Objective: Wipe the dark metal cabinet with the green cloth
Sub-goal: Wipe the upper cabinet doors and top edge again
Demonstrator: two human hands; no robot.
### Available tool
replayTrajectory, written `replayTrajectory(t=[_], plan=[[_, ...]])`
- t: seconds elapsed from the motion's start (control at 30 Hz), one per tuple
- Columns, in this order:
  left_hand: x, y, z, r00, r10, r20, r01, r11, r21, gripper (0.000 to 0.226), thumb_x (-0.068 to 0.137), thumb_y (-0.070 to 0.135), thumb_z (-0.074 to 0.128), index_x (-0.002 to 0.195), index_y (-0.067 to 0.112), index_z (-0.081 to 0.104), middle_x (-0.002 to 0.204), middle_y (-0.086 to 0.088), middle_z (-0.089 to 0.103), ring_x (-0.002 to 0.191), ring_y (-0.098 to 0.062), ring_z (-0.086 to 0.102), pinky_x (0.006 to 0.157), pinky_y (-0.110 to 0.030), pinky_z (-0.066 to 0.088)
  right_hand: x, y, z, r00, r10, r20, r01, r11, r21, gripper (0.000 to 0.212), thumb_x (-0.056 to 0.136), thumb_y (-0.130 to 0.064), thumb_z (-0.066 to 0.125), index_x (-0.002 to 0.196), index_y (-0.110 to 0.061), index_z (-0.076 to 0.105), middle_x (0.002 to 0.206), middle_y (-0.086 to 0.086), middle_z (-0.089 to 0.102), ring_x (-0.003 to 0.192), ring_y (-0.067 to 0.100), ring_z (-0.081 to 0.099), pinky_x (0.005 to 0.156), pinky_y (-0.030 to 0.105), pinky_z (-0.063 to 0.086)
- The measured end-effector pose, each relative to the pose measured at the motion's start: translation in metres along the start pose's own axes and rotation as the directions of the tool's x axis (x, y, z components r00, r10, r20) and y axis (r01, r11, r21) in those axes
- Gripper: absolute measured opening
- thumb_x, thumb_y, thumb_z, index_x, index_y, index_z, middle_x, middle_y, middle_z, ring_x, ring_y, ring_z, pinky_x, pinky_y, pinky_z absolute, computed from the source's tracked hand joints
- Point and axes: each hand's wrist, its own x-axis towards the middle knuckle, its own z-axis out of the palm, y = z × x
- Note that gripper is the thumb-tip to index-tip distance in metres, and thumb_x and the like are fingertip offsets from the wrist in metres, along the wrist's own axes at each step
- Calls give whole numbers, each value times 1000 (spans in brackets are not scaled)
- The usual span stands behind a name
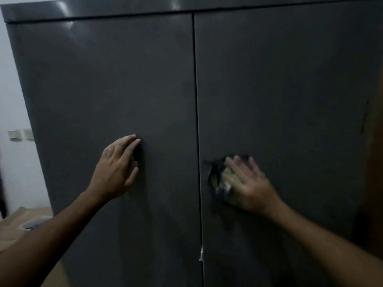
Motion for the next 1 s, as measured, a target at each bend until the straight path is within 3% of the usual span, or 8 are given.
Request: replayTrajectory(t=[0.13,0.2,0.37,0.53,0.67,0.8,0.9,1.0], plan=[[-4,-10,4,1000,22,-6,-22,999,-48,66,91,33,42,148,0,42,155,-19,37,143,-36,35,118,-47,27,140,39,-37,747,626,-223,-617,778,116,64,89,-29,46,150,-10,39,157,29,24,147,46,20,121,58,14],[-4,-12,6,999,29,-28,-31,996,-84,62,92,26,44,147,0,42,155,-19,37,143,-37,35,118,-47,27,190,9,-36,657,708,-259,-699,701,141,67,88,-35,43,151,-13,37,158,29,23,147,47,20,121,58,14],[-13,-23,9,995,49,-82,-58,992,-114,55,94,19,43,145,-1,46,153,-19,41,142,-36,37,117,-45,29,106,-141,22,996,67,-52,-63,995,71,55,90,-24,58,144,-19,49,160,20,24,150,38,17,122,54,15],[-46,-57,2,997,53,-50,-57,994,-88,59,93,27,43,147,1,43,155,-18,38,143,-35,35,118,-46,27,-7,-116,30,895,-389,218,407,912,-46,59,80,-25,69,136,-26,53,160,11,29,148,28,28,122,51,13],[-59,-85,-5,997,-70,-33,67,995,-75,65,92,33,40,149,2,40,157,-19,34,145,-36,30,119,-50,24,93,-93,14,997,-14,-75,12,1000,-29,51,86,-25,63,137,-17,58,155,19,35,145,37,32,117,56,27],[-61,-96,-7,990,-132,-41,129,989,-72,66,91,33,39,149,2,39,157,-19,32,145,-37,29,120,-48,22,194,-144,8,878,442,-182,-415,894,166,59,89,-21,53,147,-16,46,159,24,24,148,43,19,120,58,17],[-65,-105,-9,991,-133,-17,132,989,-64,67,90,33,39,150,1,38,158,-19,30,145,-38,29,120,-49,23,139,-196,35,998,30,-59,-22,992,126,55,87,-20,62,141,-21,53,159,18,29,148,38,24,121,55,18],[-75,-118,-12,994,-107,13,107,994,-27,68,90,33,39,151,2,37,160,-18,28,146,-37,28,120,-49,23,56,-195,53,857,-494,147,494,868,43,52,81,-26,65,133,-26,58,160,12,30,149,29,27,123,50,14]])
